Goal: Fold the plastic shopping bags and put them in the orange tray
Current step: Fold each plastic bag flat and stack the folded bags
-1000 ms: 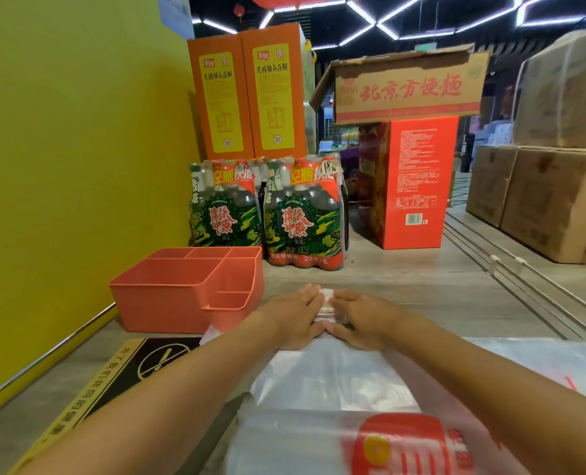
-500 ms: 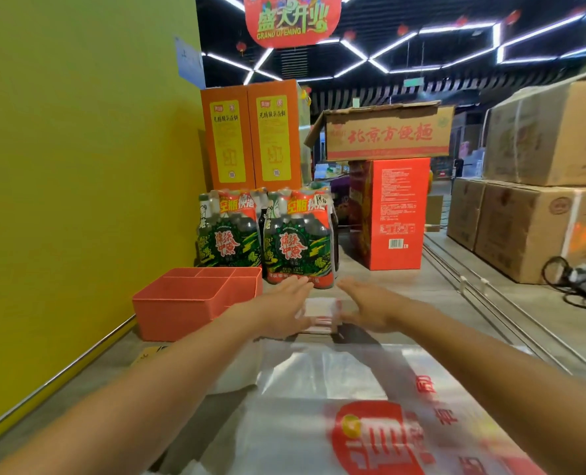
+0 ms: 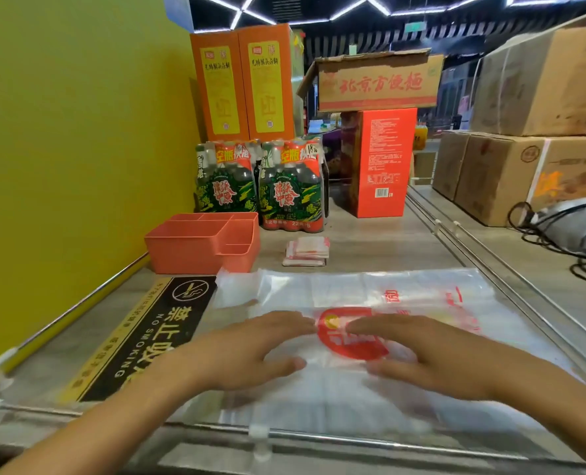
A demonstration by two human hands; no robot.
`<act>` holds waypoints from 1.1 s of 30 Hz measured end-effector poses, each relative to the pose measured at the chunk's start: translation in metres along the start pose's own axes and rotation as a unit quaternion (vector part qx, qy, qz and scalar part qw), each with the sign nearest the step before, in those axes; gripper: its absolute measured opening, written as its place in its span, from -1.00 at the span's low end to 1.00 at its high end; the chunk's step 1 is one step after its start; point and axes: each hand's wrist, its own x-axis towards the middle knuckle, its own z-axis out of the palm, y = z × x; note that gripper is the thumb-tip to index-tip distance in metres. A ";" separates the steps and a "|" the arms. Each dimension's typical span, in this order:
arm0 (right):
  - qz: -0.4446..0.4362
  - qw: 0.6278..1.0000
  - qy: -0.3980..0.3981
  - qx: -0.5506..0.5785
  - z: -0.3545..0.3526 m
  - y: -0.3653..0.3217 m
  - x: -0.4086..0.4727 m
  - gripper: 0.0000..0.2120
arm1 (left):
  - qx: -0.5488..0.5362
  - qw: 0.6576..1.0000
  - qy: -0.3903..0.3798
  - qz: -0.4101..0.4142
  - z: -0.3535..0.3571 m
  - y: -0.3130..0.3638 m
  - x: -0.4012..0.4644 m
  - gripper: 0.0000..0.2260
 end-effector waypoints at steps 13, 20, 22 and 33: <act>0.035 0.995 -0.090 -0.007 0.028 -0.014 -0.018 -0.23 | 0.015 0.997 -0.080 -0.004 0.022 0.018 -0.008 -0.16; 0.057 0.995 -0.081 -0.024 0.031 -0.021 -0.001 -0.22 | 0.000 1.000 0.025 0.015 0.024 0.012 -0.016 -0.45; 0.050 0.995 -0.082 -0.017 0.032 -0.023 -0.003 -0.18 | -0.014 0.999 0.034 0.016 0.025 0.008 -0.019 -0.53; 0.005 0.999 0.017 -0.037 0.017 -0.009 -0.034 -0.60 | -0.022 0.998 0.058 0.027 0.016 0.001 -0.037 -0.64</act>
